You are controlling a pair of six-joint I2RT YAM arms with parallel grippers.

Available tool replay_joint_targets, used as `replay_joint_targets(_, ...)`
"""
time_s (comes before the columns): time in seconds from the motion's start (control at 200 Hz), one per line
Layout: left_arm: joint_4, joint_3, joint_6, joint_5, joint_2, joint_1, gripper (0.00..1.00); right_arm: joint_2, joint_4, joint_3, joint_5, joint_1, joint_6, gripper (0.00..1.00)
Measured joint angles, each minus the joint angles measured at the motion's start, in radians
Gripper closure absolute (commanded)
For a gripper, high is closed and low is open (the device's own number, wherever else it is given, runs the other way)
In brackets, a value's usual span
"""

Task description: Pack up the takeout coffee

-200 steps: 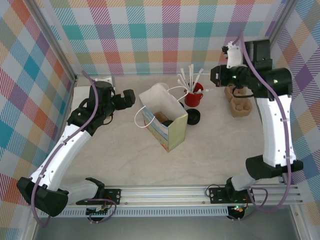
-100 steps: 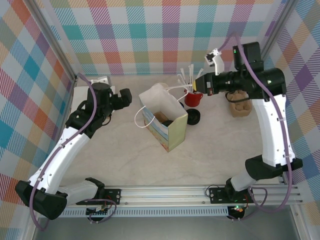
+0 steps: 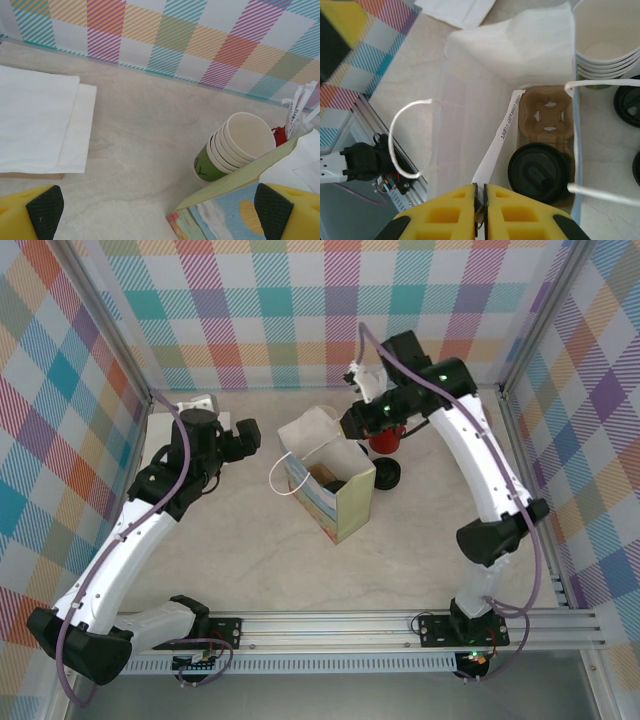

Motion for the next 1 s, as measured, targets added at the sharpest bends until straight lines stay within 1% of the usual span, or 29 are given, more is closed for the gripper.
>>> replay_joint_targets(0.295,0.001,-0.006,-0.003,-0.001,-0.002,0.000,0.00,0.112,0.001,0.019,0.012,0.056,-0.007,0.85)
replay_joint_targets(0.415,0.000,-0.015,-0.003,-0.003,-0.003,0.000,0.00,0.142,0.001,0.034,0.012,0.060,-0.008,0.75)
replay_joint_targets(0.64,0.000,-0.015,-0.003,-0.001,-0.003,0.000,0.00,0.164,0.001,0.043,0.021,0.060,-0.010,0.50)
replay_joint_targets(0.865,0.000,-0.015,-0.003,0.009,-0.003,0.000,0.00,0.153,0.023,0.050,0.075,0.060,-0.011,0.35)
replay_joint_targets(1.0,-0.026,-0.003,-0.010,0.008,0.009,0.002,0.00,0.108,0.042,0.050,0.134,0.060,-0.010,0.25)
